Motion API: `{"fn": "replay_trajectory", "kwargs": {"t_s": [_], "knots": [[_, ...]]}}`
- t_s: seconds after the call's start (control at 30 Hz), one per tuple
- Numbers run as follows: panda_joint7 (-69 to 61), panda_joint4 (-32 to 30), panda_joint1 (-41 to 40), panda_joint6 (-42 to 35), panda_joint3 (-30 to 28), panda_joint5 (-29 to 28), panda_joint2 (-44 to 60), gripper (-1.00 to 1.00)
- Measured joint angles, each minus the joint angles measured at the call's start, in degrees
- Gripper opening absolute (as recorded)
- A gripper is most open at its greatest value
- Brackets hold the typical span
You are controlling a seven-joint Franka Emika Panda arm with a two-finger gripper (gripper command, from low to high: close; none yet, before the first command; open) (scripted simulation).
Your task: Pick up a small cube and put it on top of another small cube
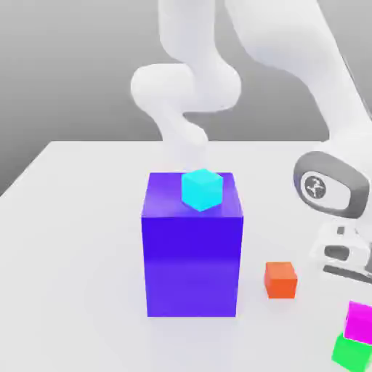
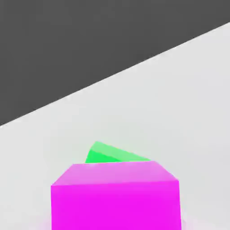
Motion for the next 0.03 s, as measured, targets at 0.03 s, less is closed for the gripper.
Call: {"fn": "replay_trajectory", "kwargs": {"t_s": [0.03], "knots": [[0.0,0.0,0.0,0.0,0.0,0.0,0.0,1.0]]}}
